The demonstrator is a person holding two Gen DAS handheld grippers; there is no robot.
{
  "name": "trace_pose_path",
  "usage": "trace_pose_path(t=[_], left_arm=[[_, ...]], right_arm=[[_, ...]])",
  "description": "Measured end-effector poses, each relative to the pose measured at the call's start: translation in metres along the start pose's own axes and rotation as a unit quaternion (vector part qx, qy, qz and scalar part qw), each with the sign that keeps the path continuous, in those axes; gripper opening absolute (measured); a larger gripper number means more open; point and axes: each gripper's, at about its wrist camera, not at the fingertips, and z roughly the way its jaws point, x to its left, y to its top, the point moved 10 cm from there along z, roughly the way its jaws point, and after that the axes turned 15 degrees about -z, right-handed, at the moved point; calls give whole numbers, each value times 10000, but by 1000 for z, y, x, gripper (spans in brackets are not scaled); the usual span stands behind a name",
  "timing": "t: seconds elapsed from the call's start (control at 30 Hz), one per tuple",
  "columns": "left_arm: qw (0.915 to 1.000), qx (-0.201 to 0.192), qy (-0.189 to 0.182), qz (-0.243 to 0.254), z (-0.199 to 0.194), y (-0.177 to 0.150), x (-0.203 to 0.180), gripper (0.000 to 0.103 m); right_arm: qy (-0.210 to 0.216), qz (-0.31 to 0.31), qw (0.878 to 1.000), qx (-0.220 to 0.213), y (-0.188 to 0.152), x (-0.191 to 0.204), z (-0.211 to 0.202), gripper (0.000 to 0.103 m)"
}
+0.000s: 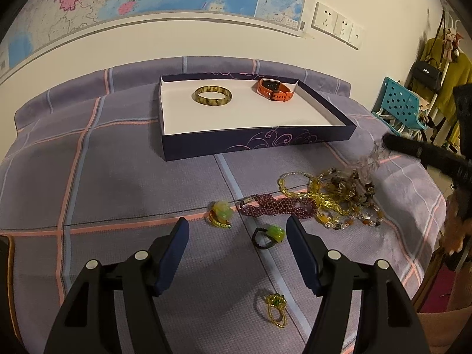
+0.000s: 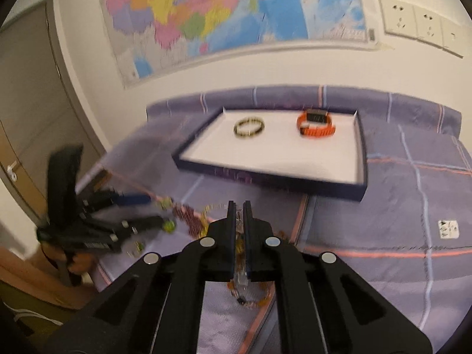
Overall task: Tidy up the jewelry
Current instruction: 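Grasp the clear crystal bead bracelet with the right tool and lift it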
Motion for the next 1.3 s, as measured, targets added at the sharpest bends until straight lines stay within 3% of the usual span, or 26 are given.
trace_pose_path(t=[0.13,0.27,0.3,0.33,0.37,0.4,0.53,0.67,0.7,0.83,0.87,1.1,1.3], left_arm=[[10000,-37,-1,33,-5,-1,2,66],[10000,-40,4,62,-7,-2,3,66],[10000,-31,-2,66,-6,-2,3,66],[10000,-22,-1,72,-7,-3,3,66],[10000,-18,13,82,-6,-3,3,66],[10000,-15,18,93,-6,-4,3,66],[9999,-5,23,124,-7,-6,2,66],[9998,17,25,202,-8,-9,2,66],[9997,26,19,236,-9,-10,2,66],[9993,49,-45,370,-13,-17,-2,66],[9990,64,-95,424,-15,-19,-4,66],[9949,228,-430,878,-24,-38,-19,66],[9940,354,-478,920,-20,-45,-22,65]], right_arm=[[21,117,9994,-317,17,-6,-19,1],[-215,6,9997,-63,9,-12,-14,4],[-332,-30,9993,154,0,-16,-6,11],[-444,-68,9985,314,-8,-19,1,28],[-558,-62,9972,490,-17,-22,8,36],[-526,-39,9966,635,-26,-23,16,41],[-521,77,9936,1000,-51,-27,35,44],[-495,133,9920,1150,-63,-30,45,35],[-521,150,9922,1125,-63,-32,45,23],[-594,184,9938,921,-57,-36,36,18],[-575,183,9944,862,-54,-35,34,12],[-449,214,9980,383,-24,-29,10,10],[-408,139,9991,38,-2,-22,-10,10]])
